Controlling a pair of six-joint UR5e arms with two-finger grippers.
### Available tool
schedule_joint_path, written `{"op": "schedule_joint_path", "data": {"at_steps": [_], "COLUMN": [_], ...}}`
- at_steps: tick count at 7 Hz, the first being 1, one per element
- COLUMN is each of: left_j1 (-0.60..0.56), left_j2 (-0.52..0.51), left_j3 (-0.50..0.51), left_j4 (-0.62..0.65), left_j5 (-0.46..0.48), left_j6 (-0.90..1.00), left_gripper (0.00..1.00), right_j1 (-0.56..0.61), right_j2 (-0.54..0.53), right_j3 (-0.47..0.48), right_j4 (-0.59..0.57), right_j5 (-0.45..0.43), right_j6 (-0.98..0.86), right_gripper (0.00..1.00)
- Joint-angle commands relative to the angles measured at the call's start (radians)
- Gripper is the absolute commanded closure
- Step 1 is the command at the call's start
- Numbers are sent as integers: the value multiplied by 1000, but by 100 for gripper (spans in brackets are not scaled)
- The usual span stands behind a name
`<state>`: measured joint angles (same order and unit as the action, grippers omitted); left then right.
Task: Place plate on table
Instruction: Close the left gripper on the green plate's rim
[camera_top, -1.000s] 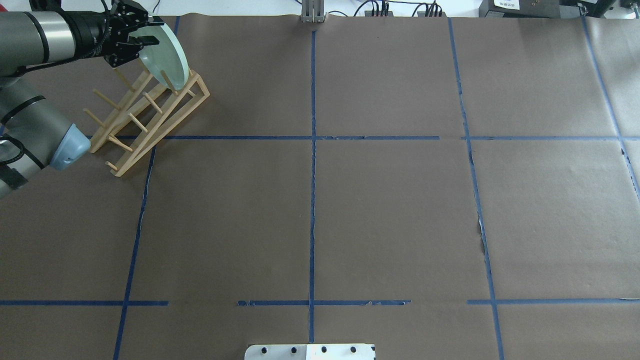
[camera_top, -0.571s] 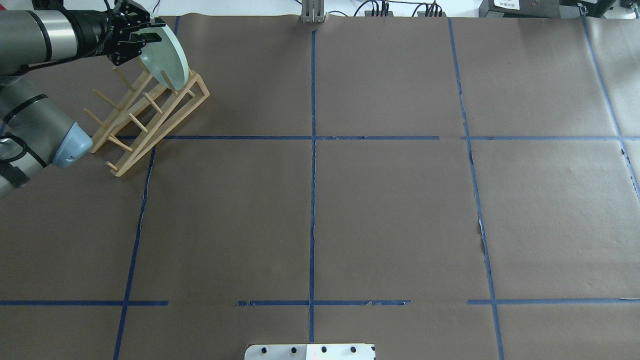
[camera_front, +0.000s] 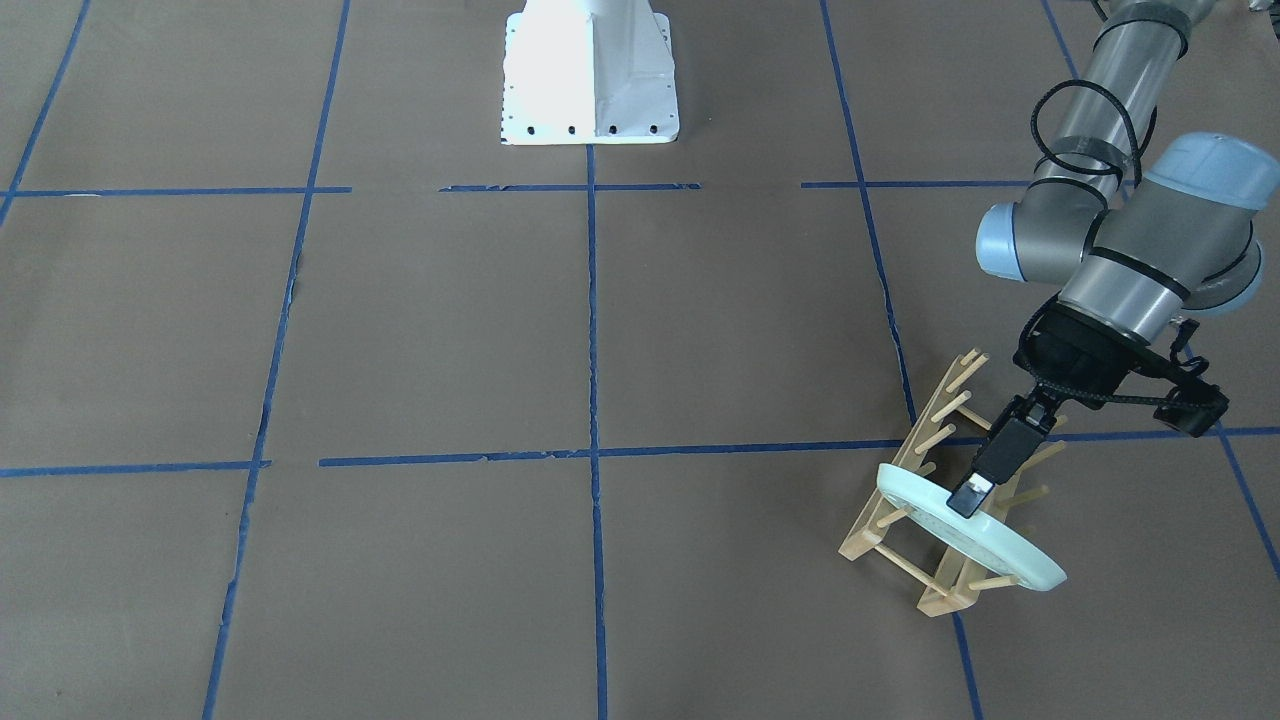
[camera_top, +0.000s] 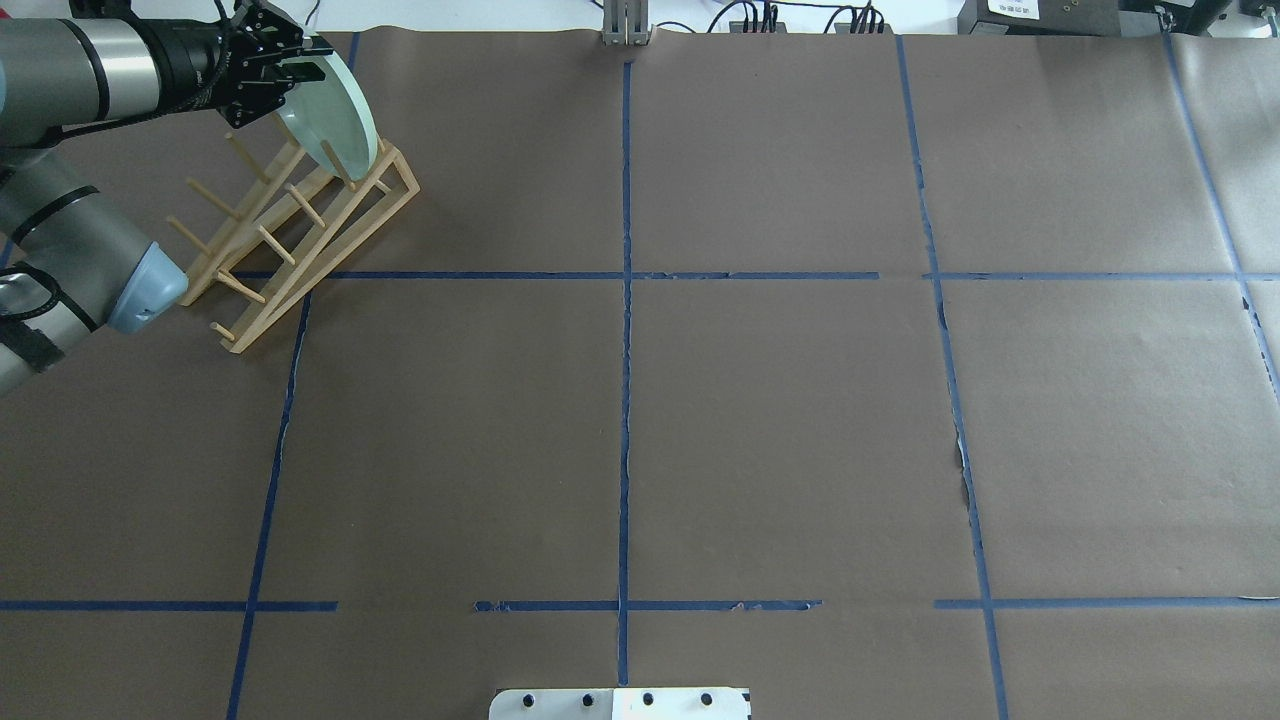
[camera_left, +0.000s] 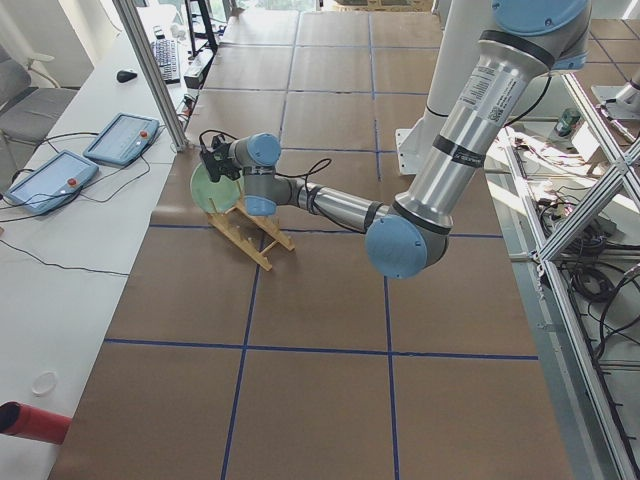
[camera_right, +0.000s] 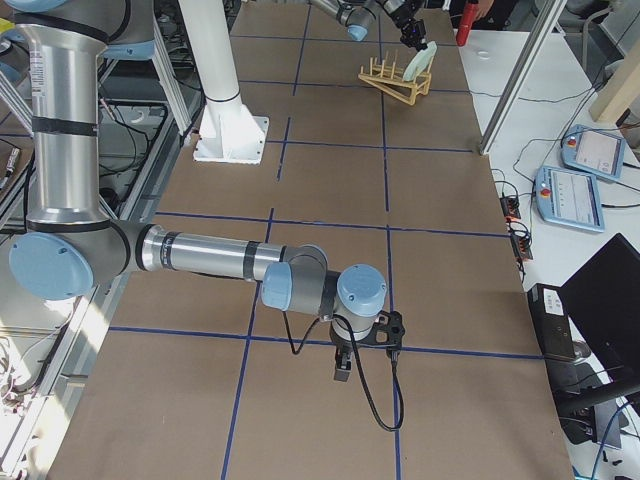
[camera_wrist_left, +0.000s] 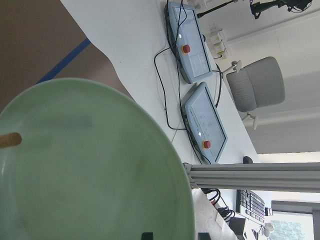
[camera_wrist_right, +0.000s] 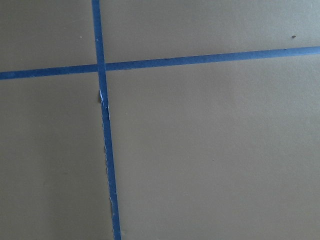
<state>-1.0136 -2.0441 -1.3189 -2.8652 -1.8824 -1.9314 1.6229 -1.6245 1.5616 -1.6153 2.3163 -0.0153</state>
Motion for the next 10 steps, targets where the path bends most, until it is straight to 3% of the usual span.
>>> {"op": "schedule_joint_path", "data": {"at_steps": [1, 2, 8, 10], "left_j1": [0, -2, -78, -149], "left_j2": [-1, -1, -1, 1], "left_j3": [1, 0, -51, -59], "left_j4": [1, 1, 1, -6], "left_j5": [-1, -1, -78, -186], "left_j6": [5, 8, 11, 3], "left_gripper": [94, 100, 100, 100], "right_j1": [0, 0, 0, 0], "right_j2": [0, 0, 0, 0], "right_j3": [0, 0, 0, 0], "right_j4": [0, 0, 0, 0], "right_j5": [0, 0, 0, 0], "right_j6": [0, 0, 0, 0], "right_gripper": [0, 0, 0, 0]}}
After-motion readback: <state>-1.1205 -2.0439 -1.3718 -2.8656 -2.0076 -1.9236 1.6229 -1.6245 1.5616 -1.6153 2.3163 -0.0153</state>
